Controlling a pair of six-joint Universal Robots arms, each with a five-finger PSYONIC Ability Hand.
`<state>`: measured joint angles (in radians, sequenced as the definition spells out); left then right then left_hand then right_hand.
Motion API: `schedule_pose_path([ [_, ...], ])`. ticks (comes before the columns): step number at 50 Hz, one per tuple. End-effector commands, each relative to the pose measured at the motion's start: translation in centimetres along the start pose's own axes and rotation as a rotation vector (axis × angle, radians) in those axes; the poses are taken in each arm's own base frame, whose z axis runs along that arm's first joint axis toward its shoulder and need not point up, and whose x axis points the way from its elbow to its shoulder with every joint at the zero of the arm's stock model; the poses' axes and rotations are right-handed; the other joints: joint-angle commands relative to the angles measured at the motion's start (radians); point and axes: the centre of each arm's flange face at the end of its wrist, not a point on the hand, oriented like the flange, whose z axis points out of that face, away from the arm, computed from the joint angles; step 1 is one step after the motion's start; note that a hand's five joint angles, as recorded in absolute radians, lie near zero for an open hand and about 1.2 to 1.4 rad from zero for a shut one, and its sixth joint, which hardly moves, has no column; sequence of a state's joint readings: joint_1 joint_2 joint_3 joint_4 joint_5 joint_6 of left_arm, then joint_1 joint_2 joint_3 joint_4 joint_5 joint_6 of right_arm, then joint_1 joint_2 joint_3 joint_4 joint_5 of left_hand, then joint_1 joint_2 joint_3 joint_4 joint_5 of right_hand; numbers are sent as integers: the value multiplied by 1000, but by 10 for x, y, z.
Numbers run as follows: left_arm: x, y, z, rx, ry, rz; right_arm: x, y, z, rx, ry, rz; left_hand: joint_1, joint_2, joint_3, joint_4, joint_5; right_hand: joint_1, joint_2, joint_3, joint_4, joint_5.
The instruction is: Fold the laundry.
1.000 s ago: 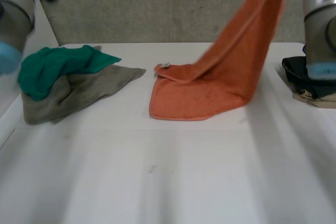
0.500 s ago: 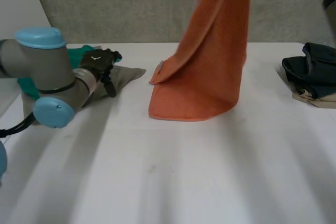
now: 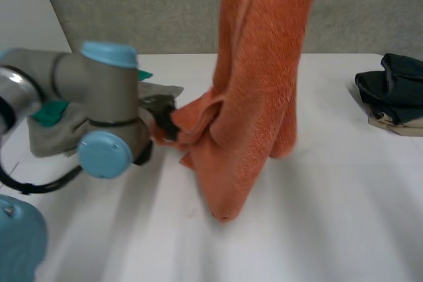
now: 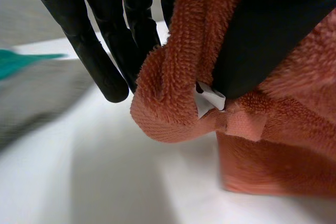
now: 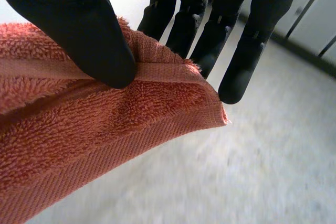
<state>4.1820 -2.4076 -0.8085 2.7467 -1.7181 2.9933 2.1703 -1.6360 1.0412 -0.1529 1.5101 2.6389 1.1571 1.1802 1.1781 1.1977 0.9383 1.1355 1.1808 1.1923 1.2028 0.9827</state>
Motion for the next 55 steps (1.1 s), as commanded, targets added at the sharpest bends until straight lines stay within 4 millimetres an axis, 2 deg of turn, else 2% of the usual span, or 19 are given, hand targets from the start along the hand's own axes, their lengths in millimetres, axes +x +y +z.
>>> schedule_pose_path([
  [1,-83,-67,-17,103,-150,156,5,102,-1,-241,0,-141,239,216,218,199,283,261,215,204,193,239],
  [3,-99,-83,-21,132,-136,253,0,129,-5,-299,-27,-158,239,216,218,199,283,261,215,204,193,239],
  [7,-99,-100,-27,174,-57,409,-9,172,-9,-372,-61,-177,239,216,218,199,283,261,215,204,193,239],
  [9,-98,-109,-27,217,-50,455,-10,182,-2,-352,-42,-183,239,216,218,199,283,261,215,204,193,239],
  [11,-99,-140,-27,373,-92,477,-8,197,14,-284,15,-194,239,216,218,199,283,261,215,204,193,239],
  [17,-109,-220,-38,849,-216,280,18,214,56,10,313,-185,239,216,218,199,283,261,215,204,193,239],
  [20,-112,-235,-45,962,-236,188,27,214,62,122,407,-159,239,216,218,199,283,261,215,204,193,239],
  [21,-114,-236,-46,984,-244,148,24,224,58,98,392,-154,239,216,218,199,283,261,215,204,193,239],
  [24,-117,-226,-42,938,-262,115,16,236,50,53,345,-138,239,216,218,199,283,261,215,204,193,239],
  [28,-119,-185,-21,757,-252,118,-6,272,16,-104,221,-92,239,216,218,199,283,261,215,204,193,239],
  [31,-119,-141,-3,589,-215,129,-23,297,-18,-222,120,-68,239,216,218,199,283,261,215,204,193,239],
  [32,-118,-118,5,509,-189,142,-34,310,-38,-286,59,-60,190,167,169,149,234,261,215,204,193,239],
  [35,-118,-82,17,389,-159,169,-49,323,-67,-372,-18,-57,137,114,116,96,181,261,215,204,193,239],
  [36,-118,-58,25,310,-142,194,-59,332,-86,-429,-73,-63,90,67,69,50,134,261,215,204,193,239],
  [39,-120,-24,34,192,-129,248,-74,344,-116,-522,-160,-84,-13,-36,-34,-53,32,261,215,204,193,239],
  [40,-120,-6,37,117,-124,288,-82,350,-134,-575,-214,-114,-94,-117,-115,-135,-50,261,215,204,193,239],
  [43,-118,18,36,-18,-104,382,-91,357,-158,-657,-291,-188,-402,-425,-423,-442,-358,261,215,204,193,239],
  [48,-120,23,26,-124,-116,501,-91,357,-168,-711,-318,-262,-705,-729,-726,-746,-661,261,215,204,193,239],
  [55,-135,-11,0,-22,-217,467,-81,342,-162,-727,-256,-225,-823,-846,-844,-864,-779,261,215,204,193,239],
])
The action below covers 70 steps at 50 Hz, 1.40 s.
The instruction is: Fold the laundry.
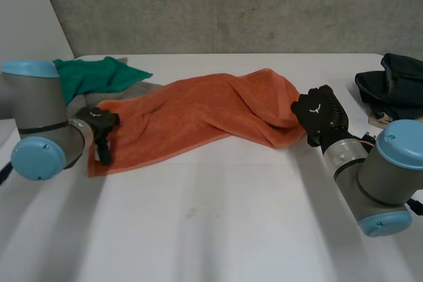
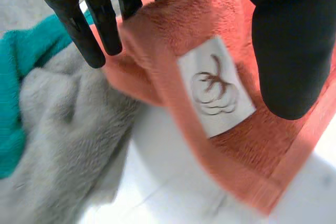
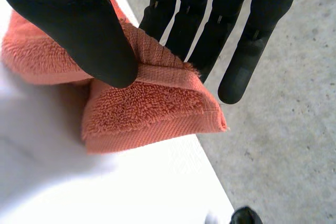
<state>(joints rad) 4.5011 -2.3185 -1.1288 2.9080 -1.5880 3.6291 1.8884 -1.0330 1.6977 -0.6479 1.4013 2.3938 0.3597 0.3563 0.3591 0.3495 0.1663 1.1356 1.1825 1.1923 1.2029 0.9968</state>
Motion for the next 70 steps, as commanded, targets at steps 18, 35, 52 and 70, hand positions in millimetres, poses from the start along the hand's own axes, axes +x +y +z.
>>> schedule_pose_path([
  [18,0,34,-84,5,135,-28,23,-21,-13,7,65,155,629,632,629,639,648,261,214,204,193,225],
  [35,4,33,-35,98,145,21,15,-14,-14,-13,40,133,247,251,248,257,266,261,214,204,193,225],
  [52,9,24,5,100,25,157,13,-8,-13,-29,35,117,356,359,356,366,375,261,214,204,193,225],
  [70,10,26,20,110,19,194,12,-5,-12,-35,30,111,500,503,500,510,519,261,214,204,193,225],
])
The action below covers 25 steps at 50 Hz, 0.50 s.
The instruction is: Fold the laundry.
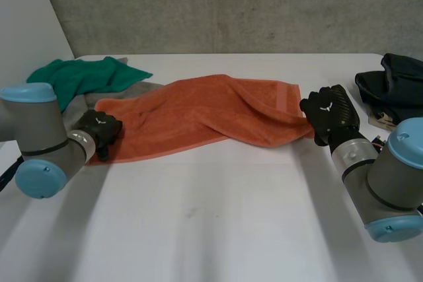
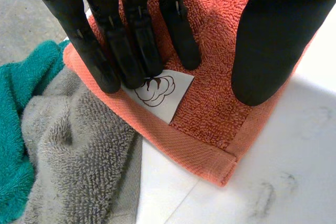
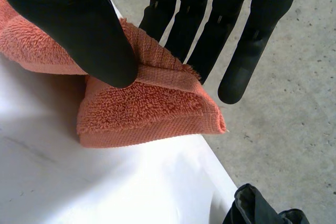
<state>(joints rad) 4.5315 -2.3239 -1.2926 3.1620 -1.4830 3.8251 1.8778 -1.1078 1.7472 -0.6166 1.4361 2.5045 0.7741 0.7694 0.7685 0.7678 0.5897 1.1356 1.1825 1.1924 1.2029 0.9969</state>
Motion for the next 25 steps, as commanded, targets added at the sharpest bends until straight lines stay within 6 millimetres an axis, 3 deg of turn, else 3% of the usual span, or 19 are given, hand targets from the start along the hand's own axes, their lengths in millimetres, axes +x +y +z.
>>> schedule_pose_path([
  [1,0,2,3,-4,-1,11,0,1,0,-1,-1,-1,85,90,91,92,95,261,214,204,193,225],
  [9,1,3,6,-2,2,12,-1,0,0,-3,-2,-2,123,128,129,129,133,261,214,204,193,225],
  [13,2,4,8,-4,1,14,-1,0,0,-3,-1,-2,621,625,626,627,631,261,214,204,193,225],
  [20,-2,1,2,-22,-29,34,2,-2,0,0,7,-6,622,627,628,628,632,261,214,204,193,225],
  [25,-18,-20,-23,28,-59,18,12,-14,-3,16,23,-17,622,627,628,628,632,261,214,204,193,225],
])
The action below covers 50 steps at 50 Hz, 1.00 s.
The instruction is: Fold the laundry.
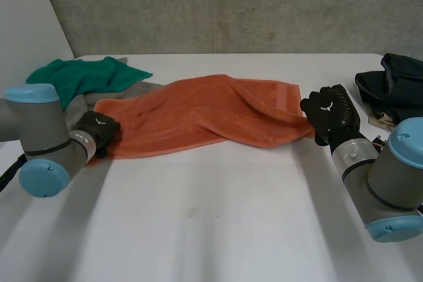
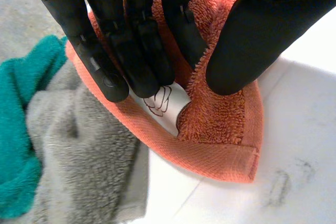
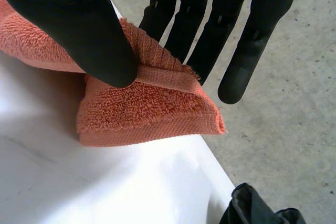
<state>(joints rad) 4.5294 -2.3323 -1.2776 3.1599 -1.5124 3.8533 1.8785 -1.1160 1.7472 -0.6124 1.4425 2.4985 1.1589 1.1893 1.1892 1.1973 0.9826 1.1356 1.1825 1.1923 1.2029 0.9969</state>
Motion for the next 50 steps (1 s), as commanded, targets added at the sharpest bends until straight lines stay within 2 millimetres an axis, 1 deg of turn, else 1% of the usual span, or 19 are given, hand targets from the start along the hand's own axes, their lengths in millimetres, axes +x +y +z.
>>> schedule_pose_path([
  [1,-25,-29,-37,65,-54,-22,17,-18,-5,17,21,-14,237,207,207,199,239,261,214,204,193,225],
  [4,-37,-45,-59,102,-80,-43,27,-31,-10,19,26,-22,237,207,207,199,239,261,214,204,193,225],
  [7,-54,-66,-92,146,-106,-71,54,-55,-16,29,61,-23,237,207,207,199,239,261,214,204,193,225],
  [12,-96,-110,-157,266,-200,-116,111,-102,-26,90,158,-14,237,207,207,199,239,261,214,204,193,225],
  [13,-103,-116,-166,287,-214,-122,130,-117,-31,105,186,-5,237,207,207,199,239,261,214,204,193,225],
  [16,-126,-138,-199,378,-264,-148,158,-135,-38,104,206,2,237,207,207,199,239,261,214,204,193,225],
  [19,-134,-146,-213,407,-265,-167,171,-138,-40,73,188,5,237,207,207,199,239,261,214,204,193,225],
  [23,-137,-142,-205,353,-233,-201,181,-130,-37,7,128,23,237,207,207,199,239,261,214,204,193,225],
  [27,-125,-127,-174,242,-156,-222,166,-112,-23,-55,32,42,237,207,207,199,239,261,214,204,193,225],
  [33,-101,-114,-105,163,-88,-212,139,-89,9,-98,-19,-27,237,207,207,199,239,261,214,204,193,225],
  [35,-105,-117,-81,174,-138,-218,135,-85,21,-93,4,-42,237,207,207,199,239,261,214,204,193,225],
  [37,-114,-122,-69,210,-186,-224,134,-86,39,-62,79,-54,237,207,207,199,239,261,214,204,193,225],
  [38,-127,-135,-62,294,-246,-236,139,-93,51,-20,150,-56,237,207,207,199,239,261,214,204,193,225],
  [40,-145,-154,-61,420,-316,-258,148,-104,62,48,242,-52,237,207,207,199,239,261,214,204,193,225],
  [42,-174,-182,-67,630,-415,-315,168,-129,73,196,393,-15,237,207,207,199,239,261,214,204,193,225],
  [44,-192,-199,-77,773,-469,-362,182,-146,75,308,485,35,237,207,207,199,239,261,214,204,193,225],
  [45,-207,-216,-90,914,-512,-399,193,-157,76,410,551,98,237,207,207,199,239,261,214,204,193,225],
  [49,-219,-233,-107,1076,-555,-470,211,-184,69,654,616,227,237,207,207,199,239,261,214,204,193,225],
  [50,-220,-234,-108,1081,-562,-475,211,-184,68,660,610,236,237,207,207,199,239,261,214,204,193,225],
])
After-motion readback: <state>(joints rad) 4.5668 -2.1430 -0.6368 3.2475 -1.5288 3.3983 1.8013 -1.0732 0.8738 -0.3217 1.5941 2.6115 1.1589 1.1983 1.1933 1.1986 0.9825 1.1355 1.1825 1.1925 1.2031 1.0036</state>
